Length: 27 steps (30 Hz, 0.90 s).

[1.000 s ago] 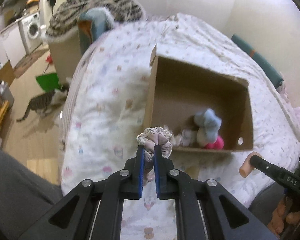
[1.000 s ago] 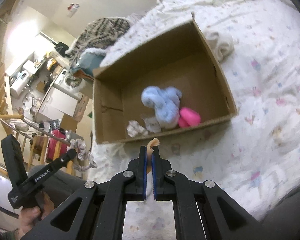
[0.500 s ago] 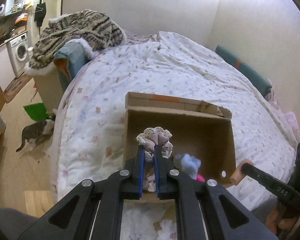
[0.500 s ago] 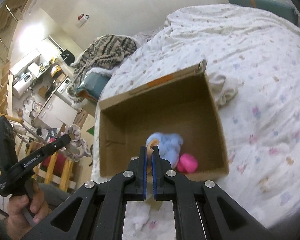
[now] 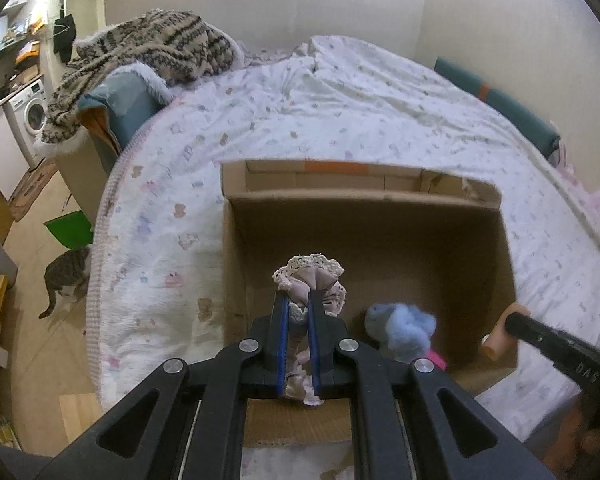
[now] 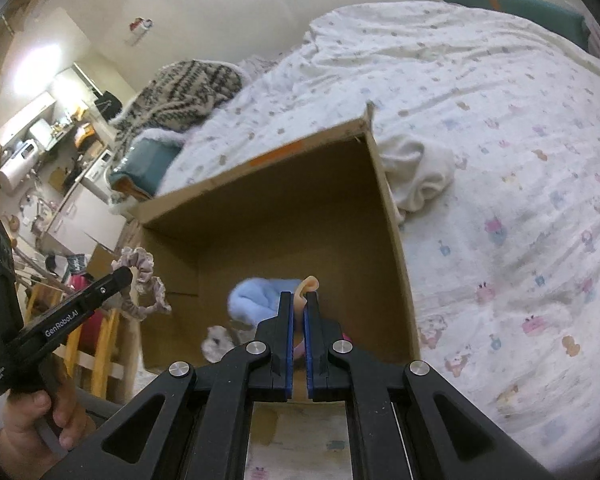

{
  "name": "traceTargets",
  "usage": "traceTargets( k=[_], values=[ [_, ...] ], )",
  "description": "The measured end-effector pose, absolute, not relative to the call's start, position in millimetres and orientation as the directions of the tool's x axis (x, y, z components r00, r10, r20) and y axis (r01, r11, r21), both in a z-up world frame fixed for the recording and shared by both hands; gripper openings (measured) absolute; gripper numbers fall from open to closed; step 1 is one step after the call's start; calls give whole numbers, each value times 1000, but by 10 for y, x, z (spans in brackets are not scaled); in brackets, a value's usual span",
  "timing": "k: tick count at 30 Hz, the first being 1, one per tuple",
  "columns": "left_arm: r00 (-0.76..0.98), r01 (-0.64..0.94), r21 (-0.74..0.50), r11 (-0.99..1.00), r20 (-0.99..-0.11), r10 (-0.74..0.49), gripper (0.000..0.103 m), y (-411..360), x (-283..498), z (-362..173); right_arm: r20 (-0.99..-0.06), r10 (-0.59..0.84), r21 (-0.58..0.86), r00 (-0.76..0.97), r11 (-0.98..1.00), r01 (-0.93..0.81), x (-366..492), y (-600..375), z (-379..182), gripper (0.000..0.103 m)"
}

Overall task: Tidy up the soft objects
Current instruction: 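Carry the lace scrunchie and orange foam over the box with both tools, then open both tools to drop the scrunchie and foam into the box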

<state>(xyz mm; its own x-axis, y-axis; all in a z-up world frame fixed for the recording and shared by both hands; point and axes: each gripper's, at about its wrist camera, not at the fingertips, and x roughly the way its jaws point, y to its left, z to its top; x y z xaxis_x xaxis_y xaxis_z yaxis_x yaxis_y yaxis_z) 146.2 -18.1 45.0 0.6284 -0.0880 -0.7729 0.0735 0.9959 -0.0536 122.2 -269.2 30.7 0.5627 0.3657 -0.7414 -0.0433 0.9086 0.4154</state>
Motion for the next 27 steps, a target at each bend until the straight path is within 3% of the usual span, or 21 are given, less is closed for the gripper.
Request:
traceTargets(
  k=[4, 13, 20, 25, 27],
  values=[
    [622, 97, -9, 995, -780, -68, 9, -255, 1492, 260, -762, 345, 389, 548, 921, -39, 1249, -2654, 203, 6],
    [568, 96, -64, 993, -816, -108, 9, -244, 1584, 20, -802, 298, 324, 517, 945, -42, 1288, -2543, 72, 7],
    [558, 110, -41, 993, -825, -96, 11, -290, 1545, -19, -811, 291, 318, 507, 948, -36, 1303, -2547, 50, 7],
    [573, 113, 1, 994, -817, -65, 26, -341, 1521, -2, -808, 295, 325, 510, 945, -32, 1303, -2557, 56, 7],
    [582, 121, 28, 992, -812, -48, 37, -370, 1493, 15, -805, 305, 334, 508, 942, -35, 1307, -2558, 55, 7]
  ],
)
